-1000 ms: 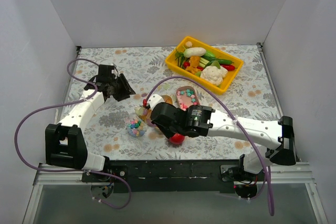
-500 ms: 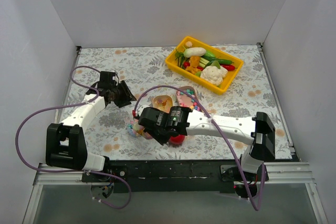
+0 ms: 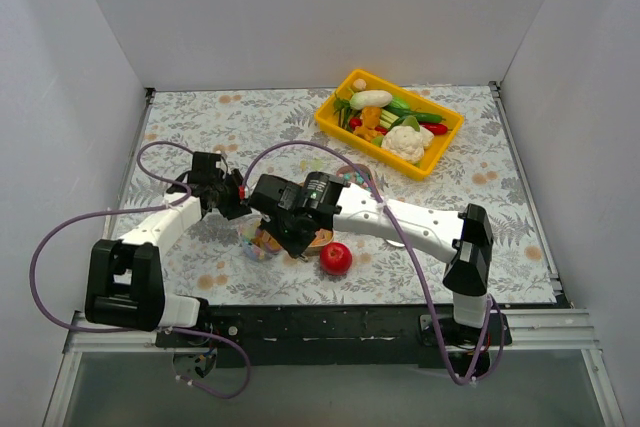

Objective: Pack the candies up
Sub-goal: Place the fake candies in the packing bottle.

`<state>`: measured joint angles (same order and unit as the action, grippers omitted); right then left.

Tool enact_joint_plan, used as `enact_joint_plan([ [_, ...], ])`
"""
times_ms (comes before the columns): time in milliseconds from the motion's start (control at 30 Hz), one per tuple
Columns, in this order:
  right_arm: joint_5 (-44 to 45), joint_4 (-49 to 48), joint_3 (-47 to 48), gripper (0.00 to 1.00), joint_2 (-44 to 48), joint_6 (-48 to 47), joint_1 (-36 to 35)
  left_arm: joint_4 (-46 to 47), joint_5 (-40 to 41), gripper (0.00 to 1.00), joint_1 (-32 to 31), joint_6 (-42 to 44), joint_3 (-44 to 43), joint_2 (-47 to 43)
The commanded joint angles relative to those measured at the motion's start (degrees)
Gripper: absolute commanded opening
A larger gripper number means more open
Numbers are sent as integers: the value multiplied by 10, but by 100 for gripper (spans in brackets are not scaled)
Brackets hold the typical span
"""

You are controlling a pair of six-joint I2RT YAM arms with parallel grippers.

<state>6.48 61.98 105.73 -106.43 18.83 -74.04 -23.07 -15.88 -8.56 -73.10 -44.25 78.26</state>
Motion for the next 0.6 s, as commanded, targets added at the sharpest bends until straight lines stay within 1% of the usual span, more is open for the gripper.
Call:
enact_joint_plan([
  [0, -29, 46, 47, 1, -10, -11, 17, 17, 13, 35, 3, 1, 14, -41],
  [300, -61, 81, 83, 1, -35, -34, 25, 28, 34, 35, 4, 1, 23, -55],
  [367, -93, 97, 96, 1, -47, -33, 33, 30, 39, 35, 3, 2, 28, -57],
  [567, -142, 129, 147, 1, -78, -27, 55, 40, 54, 35, 3, 0, 41, -69],
])
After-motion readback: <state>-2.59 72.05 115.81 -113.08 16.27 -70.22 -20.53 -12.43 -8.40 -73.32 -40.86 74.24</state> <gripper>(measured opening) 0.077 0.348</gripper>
